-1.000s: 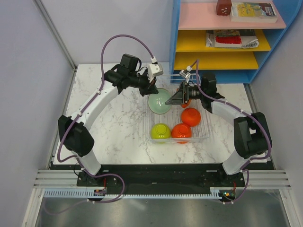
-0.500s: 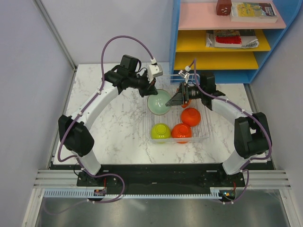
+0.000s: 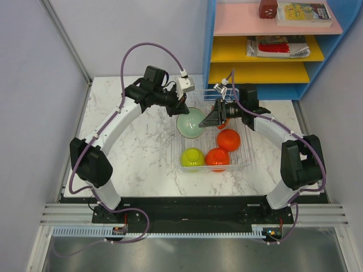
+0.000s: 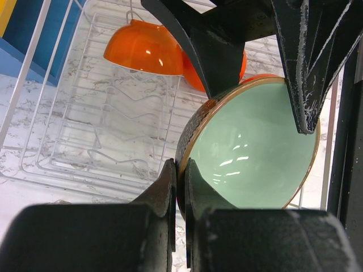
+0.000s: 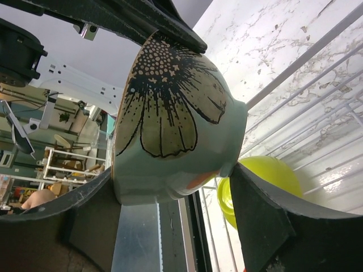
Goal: Load the bowls into the dish rack
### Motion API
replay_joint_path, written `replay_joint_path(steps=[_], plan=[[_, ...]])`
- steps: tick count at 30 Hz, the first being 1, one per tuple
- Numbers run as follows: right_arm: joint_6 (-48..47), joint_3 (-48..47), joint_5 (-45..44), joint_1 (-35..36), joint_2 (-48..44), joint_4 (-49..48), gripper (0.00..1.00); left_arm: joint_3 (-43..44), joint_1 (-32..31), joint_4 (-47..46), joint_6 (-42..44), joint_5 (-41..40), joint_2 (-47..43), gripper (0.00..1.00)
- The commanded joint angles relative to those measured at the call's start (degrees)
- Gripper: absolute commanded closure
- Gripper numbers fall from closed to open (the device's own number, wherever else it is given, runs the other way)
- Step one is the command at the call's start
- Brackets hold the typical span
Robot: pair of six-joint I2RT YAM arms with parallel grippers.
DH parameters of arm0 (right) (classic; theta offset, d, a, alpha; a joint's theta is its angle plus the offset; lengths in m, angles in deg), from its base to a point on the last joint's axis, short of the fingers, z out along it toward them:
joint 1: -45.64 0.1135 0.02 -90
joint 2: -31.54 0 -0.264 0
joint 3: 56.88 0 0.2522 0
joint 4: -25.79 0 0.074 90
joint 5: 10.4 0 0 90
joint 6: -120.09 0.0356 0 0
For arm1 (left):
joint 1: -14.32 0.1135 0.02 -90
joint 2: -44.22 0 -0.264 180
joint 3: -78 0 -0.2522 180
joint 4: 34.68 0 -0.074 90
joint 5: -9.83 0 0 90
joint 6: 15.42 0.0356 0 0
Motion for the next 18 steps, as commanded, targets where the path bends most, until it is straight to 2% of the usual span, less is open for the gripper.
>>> replay_joint_path(steps=[1,6,8,12,15,18], plan=[[-2.87,-2.75,0.95,0.22,-0.83,-0.95,0.56,1.73,0.02,-2.0,-1.35,3.28,-2.74,0.98],[-3.05,-2.48,0.51,0.66,-0.56,-0.95,0.91,1.82,0.02,-1.91,-1.52,3.54,-2.57,0.98],[-3.14,-2.48,0.07,0.84,-0.39,-0.86,1.0,2.08,-0.07,-1.91,-1.61,3.63,-2.31,0.98],[-3.05,-2.05,-1.25,1.01,-0.3,-0.6,1.0,2.26,0.02,-2.0,-1.96,3.72,-1.95,0.98],[-3.05,-1.7,-2.65,1.01,0.22,-0.42,1.0,2.17,0.02,-1.82,-2.05,4.07,-1.78,0.8],[-3.14,-1.43,-4.24,1.01,0.58,-0.16,1.0,2.17,0.02,-1.82,-2.05,4.6,-1.6,0.75]])
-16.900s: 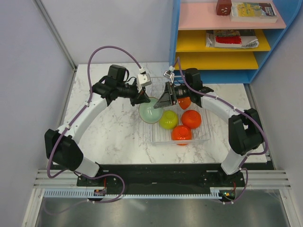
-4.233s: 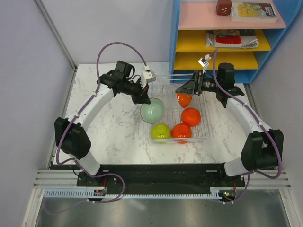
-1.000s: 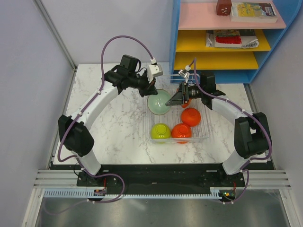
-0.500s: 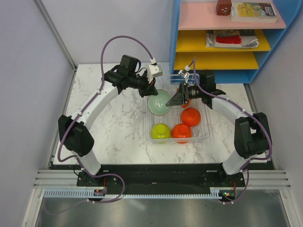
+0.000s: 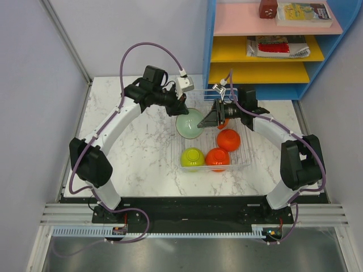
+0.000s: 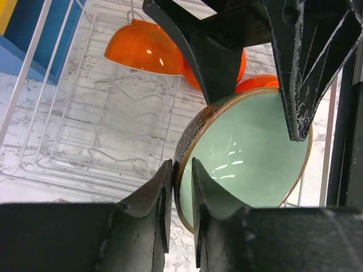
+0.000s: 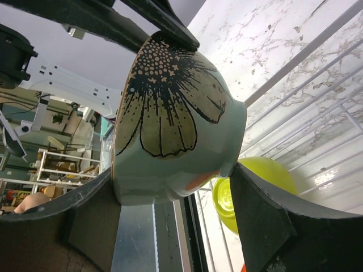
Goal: Load the bowls into the dish rack
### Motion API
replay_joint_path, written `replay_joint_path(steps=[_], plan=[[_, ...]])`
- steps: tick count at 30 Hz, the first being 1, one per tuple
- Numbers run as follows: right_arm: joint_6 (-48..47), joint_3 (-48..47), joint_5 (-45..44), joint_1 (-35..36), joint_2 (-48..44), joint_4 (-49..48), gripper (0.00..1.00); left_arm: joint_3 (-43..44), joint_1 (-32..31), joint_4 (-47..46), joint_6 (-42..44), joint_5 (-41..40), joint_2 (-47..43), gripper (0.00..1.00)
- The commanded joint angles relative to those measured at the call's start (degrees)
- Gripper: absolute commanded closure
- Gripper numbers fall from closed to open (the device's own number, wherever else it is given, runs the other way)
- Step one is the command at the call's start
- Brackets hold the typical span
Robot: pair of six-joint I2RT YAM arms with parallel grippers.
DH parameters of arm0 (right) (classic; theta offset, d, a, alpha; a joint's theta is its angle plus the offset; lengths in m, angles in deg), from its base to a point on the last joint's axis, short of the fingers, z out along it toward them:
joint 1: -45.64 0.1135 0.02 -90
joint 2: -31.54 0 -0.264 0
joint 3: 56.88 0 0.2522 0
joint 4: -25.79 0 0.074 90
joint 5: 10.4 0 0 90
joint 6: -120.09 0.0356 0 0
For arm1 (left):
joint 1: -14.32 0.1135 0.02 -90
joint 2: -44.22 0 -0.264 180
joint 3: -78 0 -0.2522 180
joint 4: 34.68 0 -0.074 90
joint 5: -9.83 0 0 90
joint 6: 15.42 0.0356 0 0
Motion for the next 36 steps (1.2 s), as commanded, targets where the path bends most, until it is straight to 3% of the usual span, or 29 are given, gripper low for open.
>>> replay_joint_path(steps=[1,4,6,11,12,13,20,26,35,36], plan=[[-1.89,-1.15,-3.3,0.4,0.75,-0.75,1.0,2.17,-0.18,-2.08,-1.79,4.6,-1.62,0.69],[-1.98,-0.97,-4.62,0.4,1.02,-0.4,1.0,2.17,-0.18,-2.08,-1.88,5.21,-1.53,0.53],[-2.16,-1.06,-5.14,0.4,1.11,-0.05,1.0,2.08,-0.18,-2.0,-1.88,5.21,-1.45,0.51],[-3.3,-1.32,-7.78,0.4,1.02,1.71,1.0,2.52,0.0,-2.26,-3.18,2.67,-1.36,0.27],[-3.65,-1.76,-9.0,0.4,0.84,2.32,1.0,2.78,0.69,-2.43,-3.8,2.23,-1.36,0.18],[-4.17,-2.02,-10.06,0.4,0.84,4.24,1.0,2.96,1.31,-2.43,-4.24,2.31,-1.36,0.01],[-8.04,-5.18,-19.98,0.49,-1.61,11.45,1.0,2.08,10.26,-2.7,-9.25,0.12,-4.43,0.0],[-9.36,-9.92,-33.41,1.37,-3.9,16.55,1.0,-10.19,17.56,-6.64,-12.06,-0.22,-11.8,0.0],[-11.47,-19.86,-56.37,7.51,-3.73,23.06,1.0,-23.22,20.39,-6.92,-6.98,4.94,-18.5,0.0],[-11.91,-20.65,-62.13,9.26,-3.12,23.77,1.0,-23.75,20.47,-6.92,-6.54,5.3,-18.76,0.0]])
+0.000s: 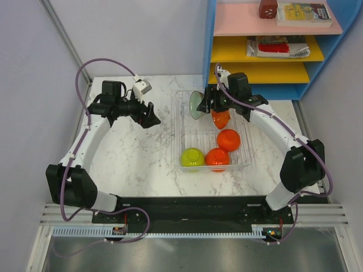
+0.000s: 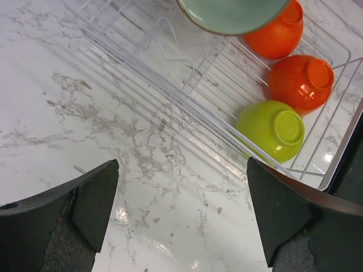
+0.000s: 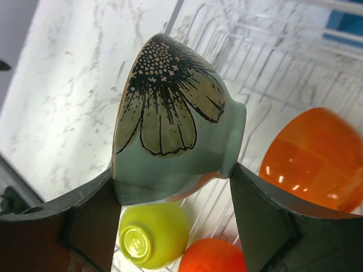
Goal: Load the bowls into the dish rack
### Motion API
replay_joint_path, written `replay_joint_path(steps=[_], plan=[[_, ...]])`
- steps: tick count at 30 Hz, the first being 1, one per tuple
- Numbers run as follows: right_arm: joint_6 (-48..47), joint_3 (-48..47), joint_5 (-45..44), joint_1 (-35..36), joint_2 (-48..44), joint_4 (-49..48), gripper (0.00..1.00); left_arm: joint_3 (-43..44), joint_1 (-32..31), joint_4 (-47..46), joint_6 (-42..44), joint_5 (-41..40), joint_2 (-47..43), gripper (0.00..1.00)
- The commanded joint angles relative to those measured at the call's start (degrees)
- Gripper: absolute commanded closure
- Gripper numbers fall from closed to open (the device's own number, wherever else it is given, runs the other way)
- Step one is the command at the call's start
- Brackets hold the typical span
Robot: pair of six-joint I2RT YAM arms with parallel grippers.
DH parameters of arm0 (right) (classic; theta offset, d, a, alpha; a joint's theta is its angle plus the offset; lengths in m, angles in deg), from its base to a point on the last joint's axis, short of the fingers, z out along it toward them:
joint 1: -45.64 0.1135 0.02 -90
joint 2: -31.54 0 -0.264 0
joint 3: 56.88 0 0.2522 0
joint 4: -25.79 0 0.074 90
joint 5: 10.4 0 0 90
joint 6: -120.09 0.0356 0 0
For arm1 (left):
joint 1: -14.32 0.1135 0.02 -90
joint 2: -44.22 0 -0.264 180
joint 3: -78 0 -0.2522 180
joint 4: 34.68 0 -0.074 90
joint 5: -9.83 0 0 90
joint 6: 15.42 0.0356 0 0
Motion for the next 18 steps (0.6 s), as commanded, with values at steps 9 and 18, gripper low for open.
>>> replay_joint_path(steps=[9,18], plan=[[-9.81,-8.41,-44.03,16.15,1.01,2.8,1.0,-7.48,4.49,-1.8,5.4,9.61,-3.99,0.0],[-11.48,-9.02,-52.85,18.71,4.61,2.1,1.0,-10.12,7.75,-3.56,4.69,13.22,-5.66,0.0]])
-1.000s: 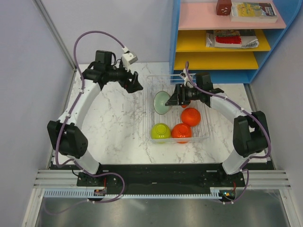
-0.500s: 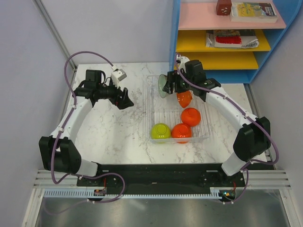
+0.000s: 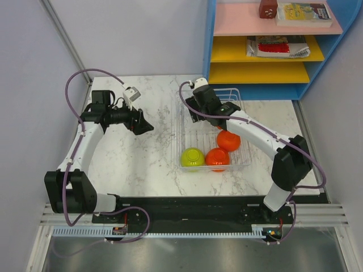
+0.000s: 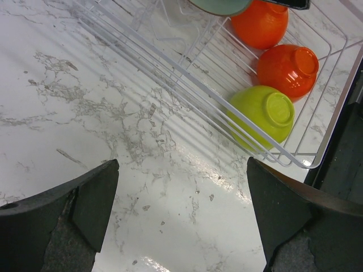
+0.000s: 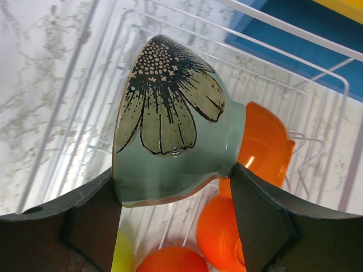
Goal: Load the bowls into the dish rack
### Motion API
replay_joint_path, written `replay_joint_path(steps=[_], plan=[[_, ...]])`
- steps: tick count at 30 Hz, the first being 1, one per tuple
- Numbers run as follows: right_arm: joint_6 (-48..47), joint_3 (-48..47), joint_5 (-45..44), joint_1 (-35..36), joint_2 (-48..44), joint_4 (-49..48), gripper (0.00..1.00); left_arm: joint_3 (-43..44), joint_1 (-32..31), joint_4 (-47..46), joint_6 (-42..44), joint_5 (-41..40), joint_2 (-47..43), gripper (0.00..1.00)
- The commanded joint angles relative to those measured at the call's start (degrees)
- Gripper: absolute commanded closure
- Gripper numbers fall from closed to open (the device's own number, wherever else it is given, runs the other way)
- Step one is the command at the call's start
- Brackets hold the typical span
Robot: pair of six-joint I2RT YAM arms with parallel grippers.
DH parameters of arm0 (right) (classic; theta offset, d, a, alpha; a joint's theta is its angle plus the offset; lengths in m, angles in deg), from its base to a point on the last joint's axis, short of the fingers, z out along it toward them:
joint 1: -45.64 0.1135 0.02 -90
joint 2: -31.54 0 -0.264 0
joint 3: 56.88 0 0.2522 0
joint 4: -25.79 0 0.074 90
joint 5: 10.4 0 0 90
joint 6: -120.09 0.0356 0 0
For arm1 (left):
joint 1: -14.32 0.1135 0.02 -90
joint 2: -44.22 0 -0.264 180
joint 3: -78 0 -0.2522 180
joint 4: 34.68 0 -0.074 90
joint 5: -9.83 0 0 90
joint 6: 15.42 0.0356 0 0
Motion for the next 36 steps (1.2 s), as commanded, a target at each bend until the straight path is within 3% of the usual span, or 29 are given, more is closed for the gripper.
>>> replay_joint_path(steps=[1,17,36], plan=[[-2.3,-4.08,-9.78,0.48,0.77,-3.0,1.0,-1.26,0.49,-2.97,1.59,4.26,-2.65,0.0],[-4.41,-7.69,-18.04,4.43,5.69,-3.26,1.0,-6.36,1.97,-3.41,4.4,6.81,-6.87,0.0],[-3.27,-8.92,-13.74,6.19,11.75,-3.08,1.0,-9.44,5.41,-5.43,3.7,10.32,-8.54,0.0]])
